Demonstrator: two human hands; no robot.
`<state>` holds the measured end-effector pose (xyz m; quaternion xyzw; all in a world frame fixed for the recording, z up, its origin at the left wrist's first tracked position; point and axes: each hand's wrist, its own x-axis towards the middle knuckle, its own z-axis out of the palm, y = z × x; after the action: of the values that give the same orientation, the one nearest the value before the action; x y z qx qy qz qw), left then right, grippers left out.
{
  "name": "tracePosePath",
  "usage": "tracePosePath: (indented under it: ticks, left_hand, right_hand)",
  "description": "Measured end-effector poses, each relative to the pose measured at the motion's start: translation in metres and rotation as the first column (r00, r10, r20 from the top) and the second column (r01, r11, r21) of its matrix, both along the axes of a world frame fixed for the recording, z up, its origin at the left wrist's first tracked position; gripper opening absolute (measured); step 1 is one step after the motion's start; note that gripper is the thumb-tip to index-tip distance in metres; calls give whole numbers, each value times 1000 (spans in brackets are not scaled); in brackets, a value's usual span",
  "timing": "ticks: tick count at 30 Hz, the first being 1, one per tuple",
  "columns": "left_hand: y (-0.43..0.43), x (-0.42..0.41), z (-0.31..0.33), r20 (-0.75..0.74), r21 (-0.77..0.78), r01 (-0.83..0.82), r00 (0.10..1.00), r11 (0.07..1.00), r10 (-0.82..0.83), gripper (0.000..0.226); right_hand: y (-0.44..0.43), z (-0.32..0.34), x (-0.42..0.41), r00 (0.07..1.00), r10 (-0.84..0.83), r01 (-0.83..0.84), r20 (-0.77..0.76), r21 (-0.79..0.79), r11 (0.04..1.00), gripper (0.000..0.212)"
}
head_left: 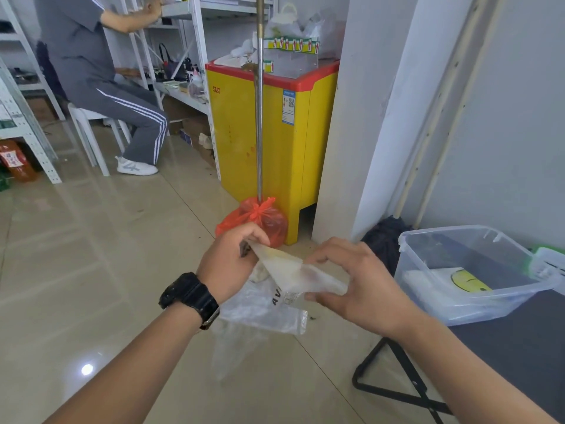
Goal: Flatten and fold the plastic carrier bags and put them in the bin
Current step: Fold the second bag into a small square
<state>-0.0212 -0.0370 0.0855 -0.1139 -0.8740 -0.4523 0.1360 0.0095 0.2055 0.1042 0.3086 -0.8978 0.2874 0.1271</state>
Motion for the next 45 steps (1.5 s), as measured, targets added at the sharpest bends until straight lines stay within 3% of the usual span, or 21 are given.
tracePosePath:
  ticks: [3,5,6,8,10,12,13,16,19,26,31,37,41,43,45]
  left_hand:
    - [-10,1,13,-35,169,52,998,984,-47,32]
    - [-19,-1,16,-76,219,67,996,973,-52,36]
    - [-23,-2,16,-93,230,72,994,971,-52,39]
    - [-26,-2,14,-108,255,101,991,962,-76,42]
    - [-23,0,13,-118,294,156,985,943,-126,35]
    - [-18,3,13,-133,330,233,971,915,-200,12]
    - [-16,3,13,-141,333,268,962,904,-234,4]
    - [-15,4,16,-189,327,322,944,888,-272,4]
    - [-22,5,18,-213,394,303,949,868,-235,10]
    - [-39,3,19,-178,482,230,971,845,-163,32]
    - [-32,4,20,-181,449,234,969,862,-169,7]
    - [-30,4,20,-201,467,247,965,849,-170,9]
    - [-31,3,18,-213,408,260,959,875,-186,17]
    - [-25,4,18,-211,327,284,952,901,-223,26]
    - [-14,9,17,-167,245,347,935,905,-314,28]
  right_hand:
    - [20,7,-8,965,-70,74,253,-9,997,68]
    - [34,11,-12,881,-21,142,473,-223,964,59]
    - [38,10,-15,846,31,181,532,-341,922,51]
    - [41,7,-23,814,81,249,575,-471,846,55]
    - [35,5,-26,821,50,266,569,-457,849,50]
    - [27,1,-28,823,-5,260,568,-369,892,35]
    - [25,-1,-28,811,-17,250,585,-320,914,37]
    - [21,-4,-28,733,-16,221,680,-216,951,44]
    - [25,-6,-29,676,29,223,736,-242,944,30]
    - [28,-10,-36,689,113,407,716,-510,758,9]
    - [16,-5,-31,705,216,385,676,-620,683,37]
    - [7,-9,-30,764,115,371,635,-578,727,7]
    - [7,-16,-31,809,-111,396,578,-396,829,8]
    - [2,-13,-26,868,-237,355,435,-213,910,29]
    - [-11,-5,-16,893,-129,235,431,-202,951,52]
